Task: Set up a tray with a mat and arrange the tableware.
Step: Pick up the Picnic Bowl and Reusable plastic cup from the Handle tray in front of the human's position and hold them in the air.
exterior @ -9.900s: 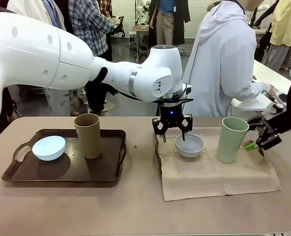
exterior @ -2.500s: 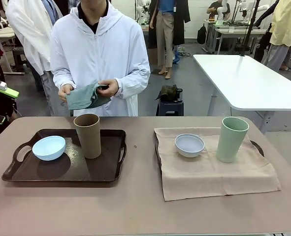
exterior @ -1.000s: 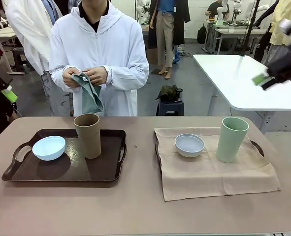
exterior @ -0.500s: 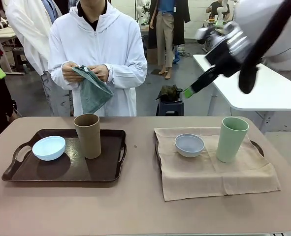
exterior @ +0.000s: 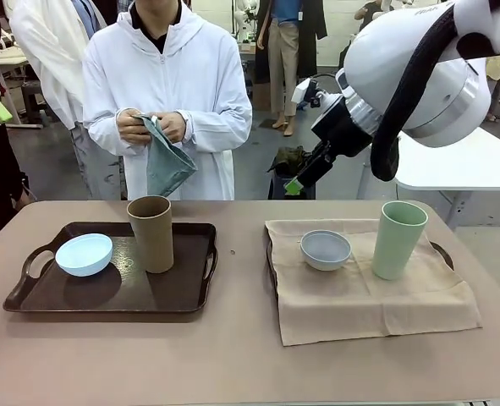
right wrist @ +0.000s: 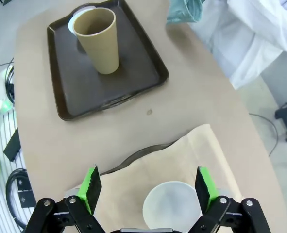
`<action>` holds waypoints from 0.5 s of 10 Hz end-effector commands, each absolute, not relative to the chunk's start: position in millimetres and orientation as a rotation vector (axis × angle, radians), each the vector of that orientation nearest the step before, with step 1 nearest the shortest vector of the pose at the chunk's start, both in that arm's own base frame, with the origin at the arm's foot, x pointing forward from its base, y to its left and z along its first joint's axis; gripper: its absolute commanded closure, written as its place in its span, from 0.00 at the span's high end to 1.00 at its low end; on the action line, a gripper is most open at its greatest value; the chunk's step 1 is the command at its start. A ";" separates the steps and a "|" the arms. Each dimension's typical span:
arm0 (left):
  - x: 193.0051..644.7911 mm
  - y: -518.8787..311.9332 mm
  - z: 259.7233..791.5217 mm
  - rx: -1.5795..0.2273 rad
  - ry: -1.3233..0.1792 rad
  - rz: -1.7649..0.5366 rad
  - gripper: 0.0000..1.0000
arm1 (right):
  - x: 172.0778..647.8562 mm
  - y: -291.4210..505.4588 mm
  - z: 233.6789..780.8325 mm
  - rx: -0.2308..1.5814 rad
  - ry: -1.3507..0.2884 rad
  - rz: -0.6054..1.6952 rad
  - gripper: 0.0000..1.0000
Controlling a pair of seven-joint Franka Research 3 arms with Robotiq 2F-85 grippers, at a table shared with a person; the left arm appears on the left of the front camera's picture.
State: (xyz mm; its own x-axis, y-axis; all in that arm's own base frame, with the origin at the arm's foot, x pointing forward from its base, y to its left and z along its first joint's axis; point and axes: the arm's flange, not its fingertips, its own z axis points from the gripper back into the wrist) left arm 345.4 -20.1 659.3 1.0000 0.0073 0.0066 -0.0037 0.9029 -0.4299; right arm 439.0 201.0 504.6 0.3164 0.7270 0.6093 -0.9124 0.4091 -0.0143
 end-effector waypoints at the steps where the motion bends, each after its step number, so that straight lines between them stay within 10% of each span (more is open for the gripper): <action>1: 340.1 -20.7 659.4 -0.428 -0.012 0.000 0.97 | 434.1 196.7 509.2 0.370 -0.584 1.091 1.00; 5: 372.6 -34.5 640.7 -0.287 -0.014 0.050 0.97 | 463.9 231.3 474.9 0.462 -0.774 1.344 1.00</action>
State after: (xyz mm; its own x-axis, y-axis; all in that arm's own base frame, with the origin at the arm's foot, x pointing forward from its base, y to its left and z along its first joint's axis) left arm 350.4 -24.5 655.0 0.9999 0.0099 0.0137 -0.0039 0.9232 -0.3842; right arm 442.0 214.6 501.0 0.1747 0.7333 0.6571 -0.9474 0.3069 -0.0905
